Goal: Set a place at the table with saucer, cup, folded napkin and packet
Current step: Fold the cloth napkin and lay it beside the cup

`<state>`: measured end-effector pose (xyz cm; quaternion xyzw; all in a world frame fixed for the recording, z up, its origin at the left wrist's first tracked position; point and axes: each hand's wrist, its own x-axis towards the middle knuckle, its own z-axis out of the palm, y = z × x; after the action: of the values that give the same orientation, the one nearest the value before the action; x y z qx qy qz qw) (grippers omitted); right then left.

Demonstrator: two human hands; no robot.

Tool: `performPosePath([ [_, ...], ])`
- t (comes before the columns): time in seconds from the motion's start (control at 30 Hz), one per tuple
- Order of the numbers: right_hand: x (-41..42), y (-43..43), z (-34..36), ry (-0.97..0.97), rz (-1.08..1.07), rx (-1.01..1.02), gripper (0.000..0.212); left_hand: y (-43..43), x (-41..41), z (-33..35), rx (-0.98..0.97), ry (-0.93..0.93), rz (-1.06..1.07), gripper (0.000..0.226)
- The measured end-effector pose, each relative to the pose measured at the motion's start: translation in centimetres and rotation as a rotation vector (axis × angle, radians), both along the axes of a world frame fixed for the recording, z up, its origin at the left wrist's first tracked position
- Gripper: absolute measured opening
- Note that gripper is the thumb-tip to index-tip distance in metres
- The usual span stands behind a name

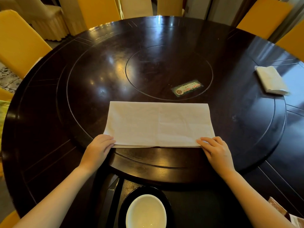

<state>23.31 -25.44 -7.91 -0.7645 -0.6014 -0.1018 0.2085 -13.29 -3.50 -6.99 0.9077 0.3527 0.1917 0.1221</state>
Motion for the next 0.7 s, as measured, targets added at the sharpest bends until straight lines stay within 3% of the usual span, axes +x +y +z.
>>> performPosePath([
  [0.7,2.7,-1.2,0.3,-0.052,-0.131,0.042,0.029,-0.5,-1.1,-0.3,0.022,0.002,0.025,0.023],
])
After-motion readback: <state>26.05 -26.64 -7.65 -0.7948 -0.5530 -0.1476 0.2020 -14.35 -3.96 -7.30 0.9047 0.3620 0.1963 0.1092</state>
